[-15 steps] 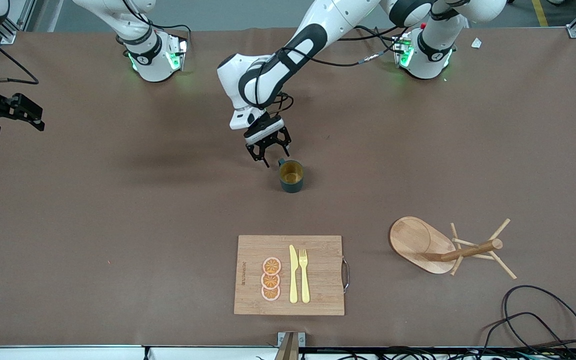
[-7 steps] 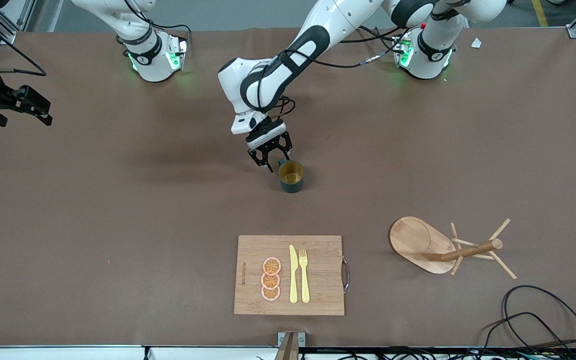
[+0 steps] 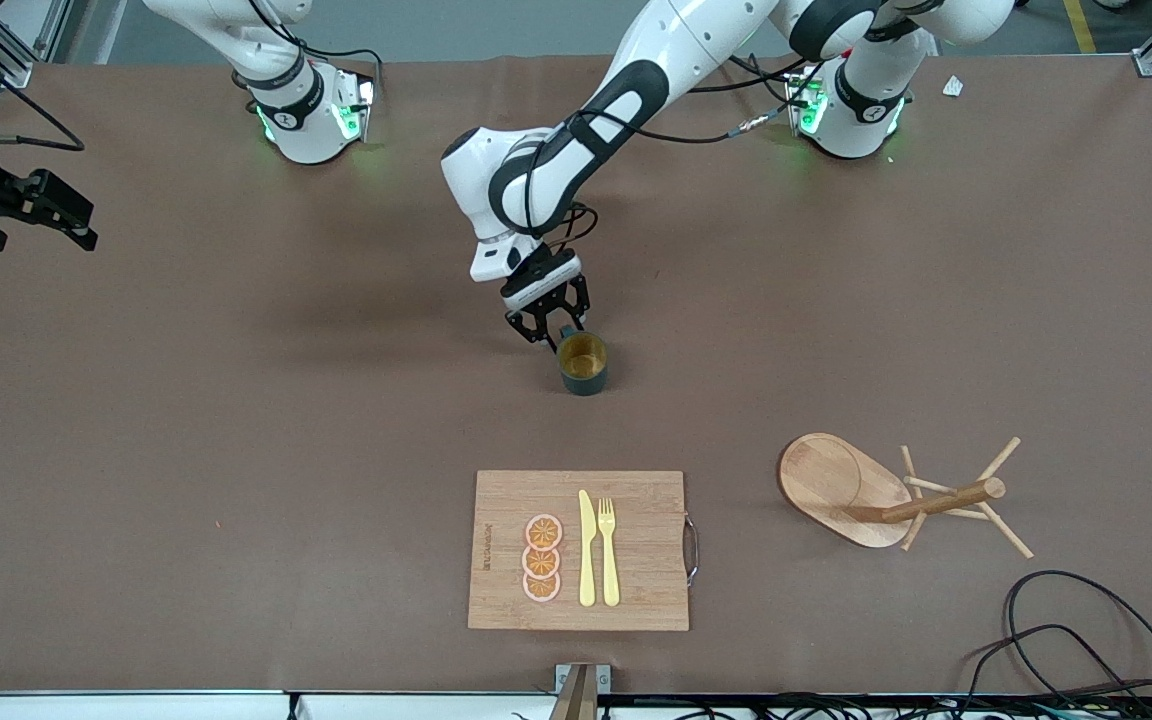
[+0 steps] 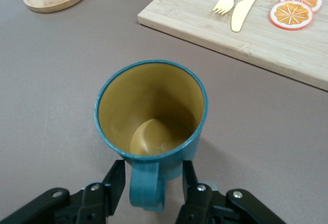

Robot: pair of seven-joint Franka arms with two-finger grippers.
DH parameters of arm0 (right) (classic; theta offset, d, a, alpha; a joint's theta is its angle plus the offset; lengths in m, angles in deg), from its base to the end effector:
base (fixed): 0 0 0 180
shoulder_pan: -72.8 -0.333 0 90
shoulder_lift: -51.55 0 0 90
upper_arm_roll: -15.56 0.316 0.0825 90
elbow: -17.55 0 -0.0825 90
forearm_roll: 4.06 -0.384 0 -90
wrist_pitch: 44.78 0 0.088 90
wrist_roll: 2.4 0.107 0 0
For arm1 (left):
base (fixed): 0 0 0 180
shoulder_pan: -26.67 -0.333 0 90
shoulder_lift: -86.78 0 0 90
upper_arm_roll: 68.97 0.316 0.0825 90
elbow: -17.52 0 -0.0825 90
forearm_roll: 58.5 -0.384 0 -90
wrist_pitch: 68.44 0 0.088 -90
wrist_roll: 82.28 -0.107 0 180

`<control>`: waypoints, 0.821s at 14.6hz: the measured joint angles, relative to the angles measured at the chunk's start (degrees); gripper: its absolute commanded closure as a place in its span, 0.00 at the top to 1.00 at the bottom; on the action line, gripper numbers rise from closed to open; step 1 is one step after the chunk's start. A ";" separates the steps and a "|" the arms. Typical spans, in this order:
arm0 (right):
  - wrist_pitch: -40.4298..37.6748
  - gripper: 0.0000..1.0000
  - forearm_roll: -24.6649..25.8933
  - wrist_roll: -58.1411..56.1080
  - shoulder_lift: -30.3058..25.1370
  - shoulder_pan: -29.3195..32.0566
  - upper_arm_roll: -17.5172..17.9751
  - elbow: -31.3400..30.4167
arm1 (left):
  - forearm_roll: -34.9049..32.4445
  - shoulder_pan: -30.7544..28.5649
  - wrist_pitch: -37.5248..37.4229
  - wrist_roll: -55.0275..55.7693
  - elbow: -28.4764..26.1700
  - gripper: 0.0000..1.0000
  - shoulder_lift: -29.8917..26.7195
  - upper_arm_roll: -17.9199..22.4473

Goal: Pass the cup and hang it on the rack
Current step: 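Lower the left gripper and grasp the mug handle, then lift the mug with the left gripper toward the wooden rack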

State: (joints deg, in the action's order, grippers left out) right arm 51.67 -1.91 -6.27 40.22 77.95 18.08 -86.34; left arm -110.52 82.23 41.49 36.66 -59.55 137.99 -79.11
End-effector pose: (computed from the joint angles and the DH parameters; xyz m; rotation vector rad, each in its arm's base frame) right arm 0.5006 -0.0245 0.6235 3.0899 0.0371 0.1004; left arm 0.3692 -0.6172 0.1848 -2.6466 -0.7030 -0.9424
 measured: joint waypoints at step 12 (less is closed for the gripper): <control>-5.47 1.00 0.00 0.00 0.00 -0.55 0.25 4.30 | 5.80 -5.98 0.42 -9.43 5.38 0.00 -3.63 -0.94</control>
State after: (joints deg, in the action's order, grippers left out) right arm 46.20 -1.91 -6.27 40.22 77.40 18.33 -82.04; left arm -104.72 76.25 41.91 27.23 -54.17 134.36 -80.05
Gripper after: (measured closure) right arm 0.000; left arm 0.789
